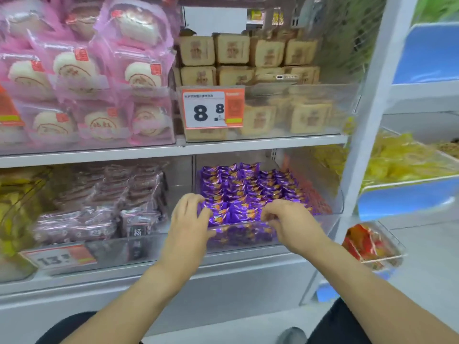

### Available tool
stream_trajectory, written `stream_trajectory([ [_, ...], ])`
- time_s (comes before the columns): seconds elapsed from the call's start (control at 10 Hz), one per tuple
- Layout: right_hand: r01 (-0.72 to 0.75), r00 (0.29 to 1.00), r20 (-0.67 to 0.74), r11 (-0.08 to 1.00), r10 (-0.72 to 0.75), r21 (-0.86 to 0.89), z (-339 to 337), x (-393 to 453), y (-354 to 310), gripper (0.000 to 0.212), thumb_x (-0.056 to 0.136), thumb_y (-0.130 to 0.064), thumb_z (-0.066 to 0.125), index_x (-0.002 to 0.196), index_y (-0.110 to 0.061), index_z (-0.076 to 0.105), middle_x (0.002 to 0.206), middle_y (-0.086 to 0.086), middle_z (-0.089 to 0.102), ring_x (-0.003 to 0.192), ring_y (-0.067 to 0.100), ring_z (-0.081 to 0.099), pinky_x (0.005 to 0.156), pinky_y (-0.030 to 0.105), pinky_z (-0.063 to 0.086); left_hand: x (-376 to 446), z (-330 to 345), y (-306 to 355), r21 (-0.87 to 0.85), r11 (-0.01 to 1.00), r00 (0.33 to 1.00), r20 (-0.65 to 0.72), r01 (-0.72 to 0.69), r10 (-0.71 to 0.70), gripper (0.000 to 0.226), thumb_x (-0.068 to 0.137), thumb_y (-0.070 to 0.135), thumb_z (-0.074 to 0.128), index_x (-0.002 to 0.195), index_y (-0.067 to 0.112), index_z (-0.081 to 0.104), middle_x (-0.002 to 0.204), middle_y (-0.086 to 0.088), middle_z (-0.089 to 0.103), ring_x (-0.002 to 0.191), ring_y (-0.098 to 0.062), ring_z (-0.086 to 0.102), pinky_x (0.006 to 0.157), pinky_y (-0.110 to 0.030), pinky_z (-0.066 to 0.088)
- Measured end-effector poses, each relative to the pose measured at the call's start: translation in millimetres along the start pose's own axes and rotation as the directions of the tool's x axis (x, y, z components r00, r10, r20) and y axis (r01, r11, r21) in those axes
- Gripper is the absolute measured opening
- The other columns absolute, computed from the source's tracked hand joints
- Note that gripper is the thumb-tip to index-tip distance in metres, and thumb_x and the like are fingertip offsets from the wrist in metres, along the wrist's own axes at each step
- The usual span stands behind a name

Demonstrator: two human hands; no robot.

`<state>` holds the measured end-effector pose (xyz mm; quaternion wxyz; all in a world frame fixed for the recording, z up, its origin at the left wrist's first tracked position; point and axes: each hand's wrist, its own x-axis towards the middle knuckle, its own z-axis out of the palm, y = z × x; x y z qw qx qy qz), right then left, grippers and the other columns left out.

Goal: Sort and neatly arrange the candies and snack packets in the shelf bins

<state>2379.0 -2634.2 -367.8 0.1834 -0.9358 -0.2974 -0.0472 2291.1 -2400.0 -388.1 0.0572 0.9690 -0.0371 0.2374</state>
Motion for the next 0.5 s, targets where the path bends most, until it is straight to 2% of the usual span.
stream_trajectory([
  [0.1,0.021,0.999,0.027,1.0,-0.022,0.014,-2,0,-1,0.025,0.082,0.001,0.063,0.092,-0.02,0.07,0.095,-0.006,0.068,0.089,0.021,0.061,0.08,0.036,0.05,-2,0,5,-0.149,0.988,0.999,-0.032,0.034,-0.04,0.036,0.072,0.003,0.083,0.099,0.003,0.06,0.129,-0.017,0.044,0.126,-0.028,0.035,0.102,-0.02,0.033],
  [0.2,0.015,0.999,0.028,1.0,-0.015,0.012,-5,-1,-6,0.026,0.085,0.001,0.06,0.097,-0.019,0.072,0.098,-0.003,0.07,0.092,0.02,0.06,0.081,0.033,0.049,-1,-6,7,-0.198,0.976,0.996,0.007,0.094,-0.094,0.043,0.074,0.006,0.083,0.11,-0.002,0.061,0.13,-0.016,0.046,0.129,-0.022,0.03,0.108,-0.011,0.012],
  [0.3,-0.052,0.991,0.119,0.998,0.056,-0.042,-13,-1,-13,0.029,0.086,-0.002,0.063,0.104,-0.024,0.072,0.105,-0.003,0.069,0.097,0.021,0.062,0.082,0.035,0.053,0,-21,7,-0.189,0.978,0.995,0.061,0.092,-0.081,0.047,0.086,0.016,0.072,0.127,0.0,0.056,0.137,-0.008,0.043,0.137,-0.018,0.029,0.111,-0.014,0.016],
  [0.4,-0.019,0.993,0.112,0.997,0.028,-0.078,-27,1,-32,0.023,0.091,-0.02,0.065,0.113,-0.024,0.07,0.115,0.0,0.064,0.107,0.022,0.061,0.087,0.039,0.054,3,-41,4,-0.209,0.976,0.993,0.109,0.059,-0.036,0.042,0.093,0.021,0.061,0.131,0.006,0.055,0.137,-0.003,0.046,0.135,-0.017,0.035,0.111,-0.023,0.029],
  [0.5,0.068,0.997,0.019,0.995,-0.069,0.068,-42,0,-57,0.025,0.094,-0.029,0.061,0.117,-0.021,0.066,0.113,-0.001,0.064,0.104,0.017,0.061,0.089,0.037,0.052,8,-62,-2,-0.229,0.973,0.993,0.117,0.038,-0.011,0.025,0.094,0.026,0.058,0.115,0.015,0.064,0.117,0.003,0.059,0.113,-0.015,0.052,0.098,-0.031,0.045],
])
